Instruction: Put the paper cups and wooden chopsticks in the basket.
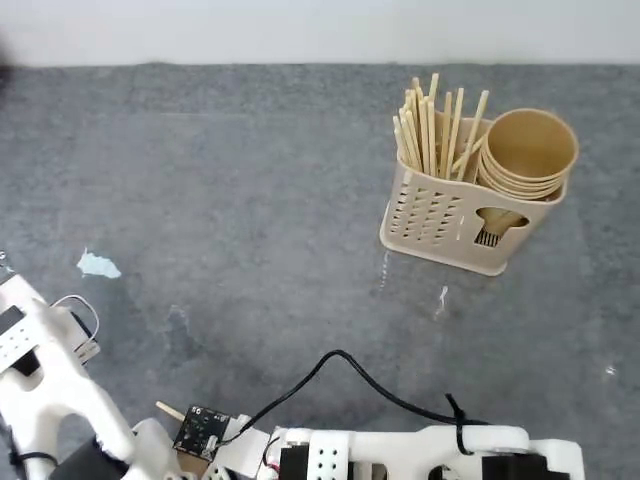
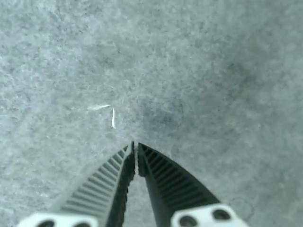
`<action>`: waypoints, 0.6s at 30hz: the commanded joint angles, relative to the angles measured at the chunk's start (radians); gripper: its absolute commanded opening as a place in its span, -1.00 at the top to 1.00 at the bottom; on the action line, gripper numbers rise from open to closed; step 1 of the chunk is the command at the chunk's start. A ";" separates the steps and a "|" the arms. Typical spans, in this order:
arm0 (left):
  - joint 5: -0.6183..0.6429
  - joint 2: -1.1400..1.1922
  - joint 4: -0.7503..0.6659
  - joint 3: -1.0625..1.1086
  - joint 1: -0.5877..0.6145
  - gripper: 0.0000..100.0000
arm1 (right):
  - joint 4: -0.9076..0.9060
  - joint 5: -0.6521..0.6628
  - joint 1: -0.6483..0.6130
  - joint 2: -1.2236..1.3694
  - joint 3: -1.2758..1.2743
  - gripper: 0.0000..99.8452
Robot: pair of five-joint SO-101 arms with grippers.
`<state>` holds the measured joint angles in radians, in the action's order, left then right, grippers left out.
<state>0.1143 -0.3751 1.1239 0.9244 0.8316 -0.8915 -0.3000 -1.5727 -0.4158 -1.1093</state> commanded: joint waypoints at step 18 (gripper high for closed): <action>0.011 -0.003 -0.015 -0.042 0.003 0.98 | -0.214 -0.006 0.168 -0.058 0.037 0.98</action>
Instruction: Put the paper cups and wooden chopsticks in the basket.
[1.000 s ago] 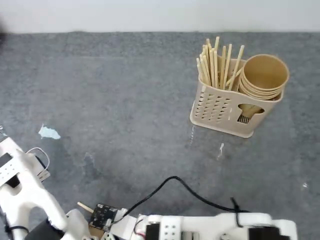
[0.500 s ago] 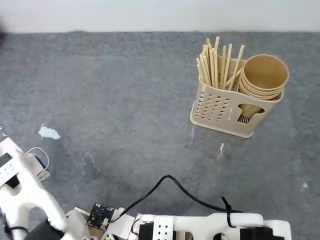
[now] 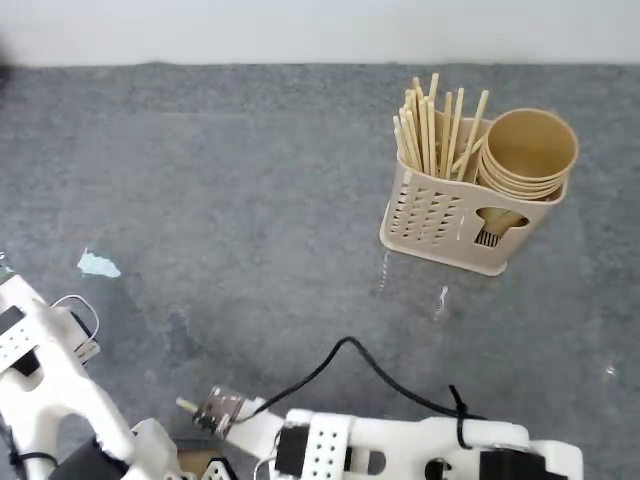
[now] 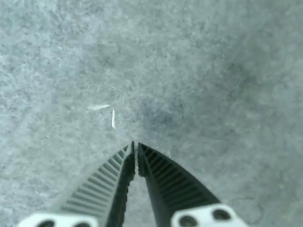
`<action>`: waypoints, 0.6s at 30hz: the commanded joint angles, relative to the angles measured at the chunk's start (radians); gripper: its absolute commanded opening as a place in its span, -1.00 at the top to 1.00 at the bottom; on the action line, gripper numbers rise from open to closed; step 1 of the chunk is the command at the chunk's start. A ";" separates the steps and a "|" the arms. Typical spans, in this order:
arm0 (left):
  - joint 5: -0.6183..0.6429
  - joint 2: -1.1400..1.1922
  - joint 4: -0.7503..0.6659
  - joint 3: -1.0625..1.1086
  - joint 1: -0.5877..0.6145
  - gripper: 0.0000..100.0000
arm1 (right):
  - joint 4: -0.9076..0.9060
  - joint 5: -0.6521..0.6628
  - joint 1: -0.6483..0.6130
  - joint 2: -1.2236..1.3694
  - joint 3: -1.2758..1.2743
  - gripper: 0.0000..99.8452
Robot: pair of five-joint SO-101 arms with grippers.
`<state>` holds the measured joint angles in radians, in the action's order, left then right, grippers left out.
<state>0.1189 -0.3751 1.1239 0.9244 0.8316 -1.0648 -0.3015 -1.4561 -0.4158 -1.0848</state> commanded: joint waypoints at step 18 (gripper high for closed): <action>0.006 -0.003 -0.015 -0.042 0.000 0.98 | -0.159 0.273 0.677 -0.650 0.080 0.98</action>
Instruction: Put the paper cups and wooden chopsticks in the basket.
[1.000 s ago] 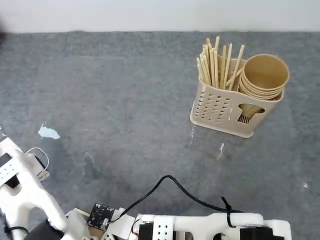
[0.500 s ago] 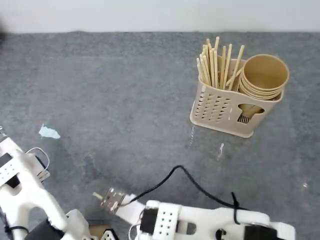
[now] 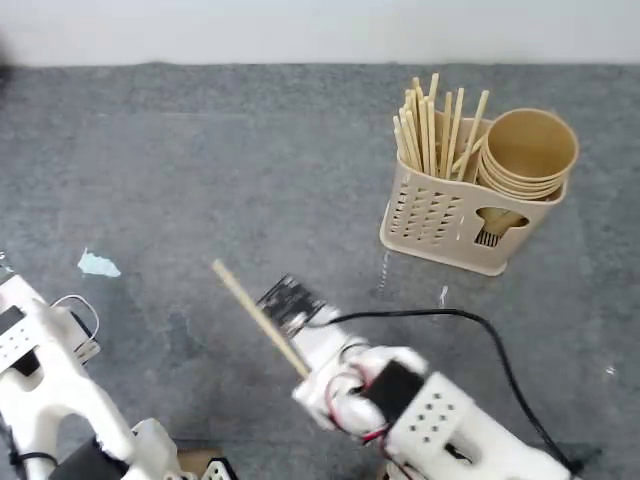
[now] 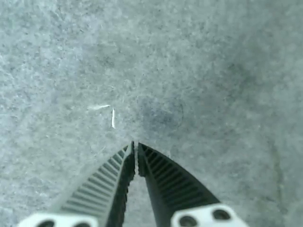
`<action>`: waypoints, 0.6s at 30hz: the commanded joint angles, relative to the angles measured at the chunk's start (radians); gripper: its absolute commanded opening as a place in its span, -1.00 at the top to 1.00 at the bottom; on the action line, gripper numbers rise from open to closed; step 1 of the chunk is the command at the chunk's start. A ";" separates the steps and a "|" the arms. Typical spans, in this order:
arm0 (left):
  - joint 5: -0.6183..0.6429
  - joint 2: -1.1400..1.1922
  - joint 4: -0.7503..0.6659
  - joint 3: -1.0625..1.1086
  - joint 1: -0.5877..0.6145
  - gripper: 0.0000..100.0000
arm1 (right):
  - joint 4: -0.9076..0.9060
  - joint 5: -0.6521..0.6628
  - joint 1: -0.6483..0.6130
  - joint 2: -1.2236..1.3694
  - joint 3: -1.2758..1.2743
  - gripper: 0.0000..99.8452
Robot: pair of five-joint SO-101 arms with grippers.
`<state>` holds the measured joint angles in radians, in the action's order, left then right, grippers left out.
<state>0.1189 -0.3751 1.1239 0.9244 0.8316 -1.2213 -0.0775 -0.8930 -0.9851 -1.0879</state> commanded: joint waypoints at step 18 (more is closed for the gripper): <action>0.006 -0.003 -0.015 -0.041 -0.002 0.98 | 0.584 0.149 0.671 -0.051 0.351 0.98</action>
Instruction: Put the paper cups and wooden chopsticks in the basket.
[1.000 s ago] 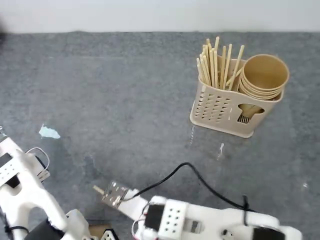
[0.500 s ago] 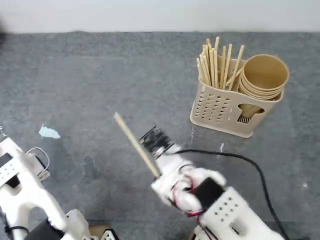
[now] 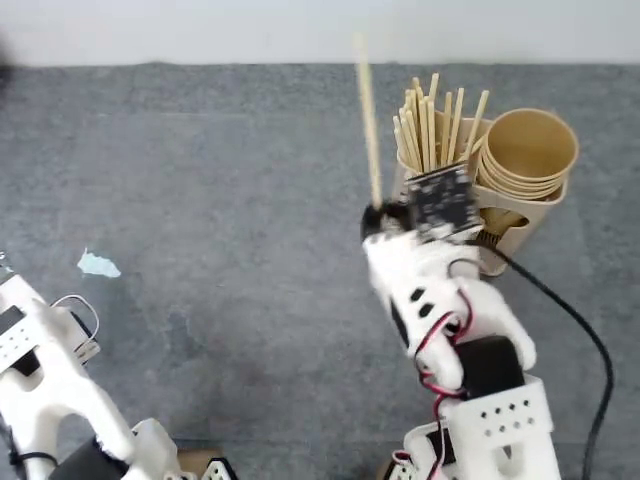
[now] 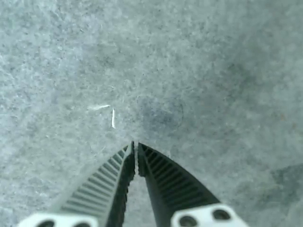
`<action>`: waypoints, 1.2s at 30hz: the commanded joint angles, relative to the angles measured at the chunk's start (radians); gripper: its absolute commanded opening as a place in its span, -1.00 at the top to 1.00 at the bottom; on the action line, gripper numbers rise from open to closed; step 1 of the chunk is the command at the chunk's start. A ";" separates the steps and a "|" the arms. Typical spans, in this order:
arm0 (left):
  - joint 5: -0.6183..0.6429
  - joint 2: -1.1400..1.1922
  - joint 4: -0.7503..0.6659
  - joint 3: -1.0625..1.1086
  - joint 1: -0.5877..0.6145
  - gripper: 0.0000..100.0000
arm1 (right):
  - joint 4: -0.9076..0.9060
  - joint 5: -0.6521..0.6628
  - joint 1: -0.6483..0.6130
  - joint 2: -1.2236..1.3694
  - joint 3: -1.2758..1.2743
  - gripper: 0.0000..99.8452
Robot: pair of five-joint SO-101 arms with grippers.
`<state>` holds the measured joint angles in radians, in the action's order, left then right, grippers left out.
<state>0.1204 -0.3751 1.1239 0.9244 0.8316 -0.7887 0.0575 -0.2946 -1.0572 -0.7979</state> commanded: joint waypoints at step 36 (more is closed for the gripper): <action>0.005 -0.003 -0.029 -0.030 -0.003 0.98 | 0.415 0.008 0.240 0.203 0.054 0.52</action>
<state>0.1204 -0.3751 1.1086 0.9244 0.8316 -0.2854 0.0637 -0.0138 -0.7365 -0.7979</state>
